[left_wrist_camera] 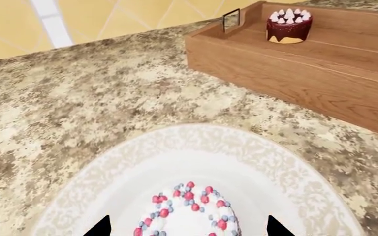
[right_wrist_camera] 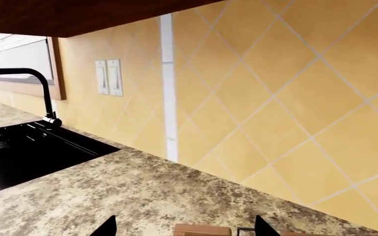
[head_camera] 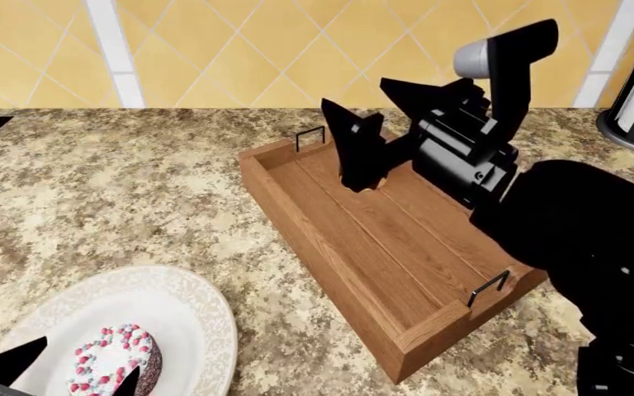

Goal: Move the dessert items from the plate to the tray.

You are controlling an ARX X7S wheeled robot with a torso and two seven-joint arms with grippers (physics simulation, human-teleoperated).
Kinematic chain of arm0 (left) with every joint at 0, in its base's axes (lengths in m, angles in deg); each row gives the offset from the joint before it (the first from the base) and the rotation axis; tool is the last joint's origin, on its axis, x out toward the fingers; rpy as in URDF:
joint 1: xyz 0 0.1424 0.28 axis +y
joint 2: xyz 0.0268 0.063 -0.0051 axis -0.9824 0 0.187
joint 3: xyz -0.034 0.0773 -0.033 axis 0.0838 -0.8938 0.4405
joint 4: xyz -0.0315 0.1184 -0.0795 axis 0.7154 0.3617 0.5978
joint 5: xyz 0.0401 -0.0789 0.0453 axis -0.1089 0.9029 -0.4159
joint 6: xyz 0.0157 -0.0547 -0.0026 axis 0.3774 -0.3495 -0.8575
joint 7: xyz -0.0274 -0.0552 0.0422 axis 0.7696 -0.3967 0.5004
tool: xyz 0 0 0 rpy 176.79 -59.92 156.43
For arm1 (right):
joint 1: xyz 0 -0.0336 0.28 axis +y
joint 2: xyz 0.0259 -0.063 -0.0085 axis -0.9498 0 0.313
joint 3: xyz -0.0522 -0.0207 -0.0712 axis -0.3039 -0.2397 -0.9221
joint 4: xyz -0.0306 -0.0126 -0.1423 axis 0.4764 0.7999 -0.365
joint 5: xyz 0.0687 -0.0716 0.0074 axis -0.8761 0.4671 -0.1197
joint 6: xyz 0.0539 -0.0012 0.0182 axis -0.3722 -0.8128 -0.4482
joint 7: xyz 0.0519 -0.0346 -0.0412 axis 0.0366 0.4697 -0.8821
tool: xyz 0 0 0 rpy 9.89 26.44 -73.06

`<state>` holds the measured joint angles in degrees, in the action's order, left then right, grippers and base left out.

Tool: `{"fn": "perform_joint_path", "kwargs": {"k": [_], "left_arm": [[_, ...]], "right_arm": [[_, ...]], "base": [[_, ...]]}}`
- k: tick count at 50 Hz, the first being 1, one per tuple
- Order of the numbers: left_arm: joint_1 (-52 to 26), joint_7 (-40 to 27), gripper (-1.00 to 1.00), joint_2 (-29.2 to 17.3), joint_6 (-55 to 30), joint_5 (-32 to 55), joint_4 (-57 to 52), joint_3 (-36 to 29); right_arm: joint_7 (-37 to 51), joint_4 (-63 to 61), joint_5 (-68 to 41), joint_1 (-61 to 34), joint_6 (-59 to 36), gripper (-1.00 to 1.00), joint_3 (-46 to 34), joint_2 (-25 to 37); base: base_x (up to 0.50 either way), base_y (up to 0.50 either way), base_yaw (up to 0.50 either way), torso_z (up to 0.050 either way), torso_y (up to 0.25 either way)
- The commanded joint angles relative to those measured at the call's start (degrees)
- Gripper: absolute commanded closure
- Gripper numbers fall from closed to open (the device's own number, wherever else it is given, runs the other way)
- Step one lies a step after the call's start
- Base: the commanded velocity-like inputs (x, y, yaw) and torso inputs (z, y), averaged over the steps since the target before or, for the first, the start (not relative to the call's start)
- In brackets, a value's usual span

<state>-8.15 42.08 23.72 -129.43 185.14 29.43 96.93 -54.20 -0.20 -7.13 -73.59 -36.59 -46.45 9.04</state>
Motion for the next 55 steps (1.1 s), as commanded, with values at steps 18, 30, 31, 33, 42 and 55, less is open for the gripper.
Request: {"fn": "perform_joint_path", "kwargs": {"k": [18, 30, 31, 33, 42, 55], "left_arm": [[2.92, 9.54, -1.00, 4.00, -0.13, -9.90, -1.17, 2.98], [2.12, 9.30, -1.00, 3.93, -0.95, -9.96, -1.45, 2.42], [2.18, 9.34, -1.00, 3.99, -0.93, -9.95, -1.45, 2.52], [2.27, 9.44, -1.00, 4.09, -0.92, -9.96, -1.44, 2.64], [2.39, 9.57, -1.00, 3.89, -0.89, -10.30, -1.43, 2.18], [2.21, 9.74, -1.00, 3.96, -0.93, -11.61, -1.45, 0.86]], "right_arm": [[0.02, -0.04, -0.33, 0.84, 0.79, -1.00, -0.49, 0.22], [-0.03, 0.20, -0.52, 1.13, 1.05, -1.00, -0.73, 0.29], [0.00, 0.19, -0.55, 1.14, 1.05, -1.00, -0.72, 0.31], [0.03, 0.19, -0.63, 1.14, 1.08, -1.00, -0.68, 0.33], [0.16, 0.26, -0.78, 0.92, 1.09, -1.00, -0.85, 0.39], [-0.17, 0.81, -0.45, 1.35, 1.86, -1.00, -1.20, 0.53]], "base": [[0.00, 0.00, 0.00, 0.000, -0.036], [0.00, 0.00, 0.00, -0.013, 0.000], [0.00, 0.00, 0.00, 0.000, 0.000], [0.00, 0.00, 0.00, 0.000, 0.000], [0.00, 0.00, 0.00, 0.000, 0.000], [0.00, 0.00, 0.00, -0.013, 0.000]]}}
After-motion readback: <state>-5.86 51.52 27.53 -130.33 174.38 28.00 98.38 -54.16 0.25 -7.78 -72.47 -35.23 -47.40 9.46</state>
